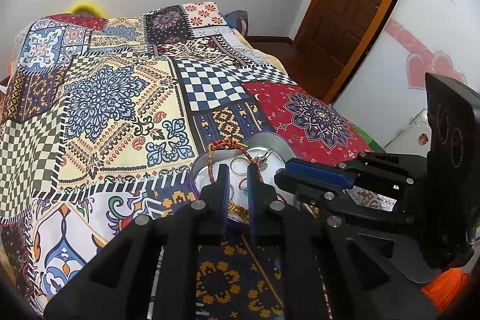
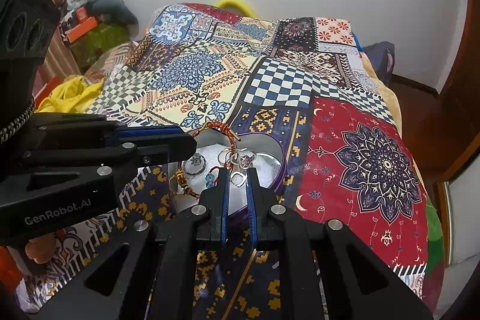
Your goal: Organize jewelry
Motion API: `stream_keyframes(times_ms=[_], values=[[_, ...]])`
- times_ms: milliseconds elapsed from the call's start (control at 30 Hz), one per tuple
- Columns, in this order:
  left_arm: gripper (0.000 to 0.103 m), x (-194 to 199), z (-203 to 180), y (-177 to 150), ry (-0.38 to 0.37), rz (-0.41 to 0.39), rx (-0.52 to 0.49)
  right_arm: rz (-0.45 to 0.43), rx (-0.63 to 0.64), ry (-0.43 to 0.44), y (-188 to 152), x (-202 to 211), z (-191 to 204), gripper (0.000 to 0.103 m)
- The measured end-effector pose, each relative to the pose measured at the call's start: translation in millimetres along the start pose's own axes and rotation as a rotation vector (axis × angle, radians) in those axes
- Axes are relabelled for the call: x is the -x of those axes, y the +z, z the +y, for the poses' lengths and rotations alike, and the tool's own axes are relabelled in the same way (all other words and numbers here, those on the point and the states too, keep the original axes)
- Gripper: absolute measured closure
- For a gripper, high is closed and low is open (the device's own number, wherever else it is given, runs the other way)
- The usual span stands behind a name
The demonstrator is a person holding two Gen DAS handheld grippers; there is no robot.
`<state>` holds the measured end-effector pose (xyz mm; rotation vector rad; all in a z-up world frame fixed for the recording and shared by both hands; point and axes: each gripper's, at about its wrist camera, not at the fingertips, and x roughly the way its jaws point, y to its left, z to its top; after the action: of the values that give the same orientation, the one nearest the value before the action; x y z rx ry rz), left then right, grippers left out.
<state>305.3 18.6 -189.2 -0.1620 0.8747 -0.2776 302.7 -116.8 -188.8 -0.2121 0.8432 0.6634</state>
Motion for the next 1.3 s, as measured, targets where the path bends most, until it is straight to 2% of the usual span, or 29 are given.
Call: stream_keyframes(times_ms=[133,200,300,400,533,667,767,833,933,1067,1167,1233,1267,1300], values=[[0.091,10.4,-3.4,1.1,0.010,-0.013,-0.002,0.010,0.003,-0.008,1.5,4.8,1.6,0.091],[0.084,21.4,-6.6,1.8,0.021,-0.034,-0.007,0.005,-0.003,-0.011,2.9,11.4,2.4,0.087],[0.076,44.8,-14.6,2.0,0.044,-0.081,-0.024,-0.023,-0.010,-0.027,5.5,26.9,3.7,0.077],[0.073,72.7,-24.7,1.5,0.071,-0.137,-0.044,-0.064,-0.012,-0.042,8.2,48.7,5.7,0.076],[0.072,118.3,-41.0,0.2,0.115,-0.233,-0.074,-0.150,-0.018,-0.070,11.5,90.7,11.9,0.076],[0.072,173.2,-63.0,-7.2,0.143,-0.355,-0.093,-0.285,-0.033,-0.076,11.2,150.0,22.6,0.076],[0.063,209.2,-76.5,-16.5,0.145,-0.442,-0.096,-0.403,-0.034,-0.085,5.6,197.0,33.7,0.076],[0.061,234.1,-87.0,-25.4,0.152,-0.506,-0.102,-0.487,-0.030,-0.090,-1.6,229.1,43.7,0.074],[0.059,265.0,-99.9,-39.2,0.159,-0.585,-0.107,-0.582,-0.019,-0.119,-12.9,264.0,58.6,0.066],[0.044,293.0,-109.8,-56.0,0.177,-0.672,-0.103,-0.680,-0.007,-0.155,-27.9,293.3,76.3,0.049],[0.043,307.4,-115.8,-66.8,0.193,-0.722,-0.106,-0.720,-0.006,-0.179,-35.7,303.0,87.2,0.038],[0.035,311.8,-117.5,-72.2,0.209,-0.738,-0.105,-0.737,-0.011,-0.212,-38.9,304.6,93.4,0.027],[0.023,313.6,-118.5,-75.3,0.223,-0.749,-0.102,-0.742,-0.014,-0.226,-38.3,302.2,94.0,0.020],[0.013,314.7,-118.6,-77.6,0.229,-0.758,-0.100,-0.749,-0.019,-0.241,-38.6,300.7,95.3,0.017]])
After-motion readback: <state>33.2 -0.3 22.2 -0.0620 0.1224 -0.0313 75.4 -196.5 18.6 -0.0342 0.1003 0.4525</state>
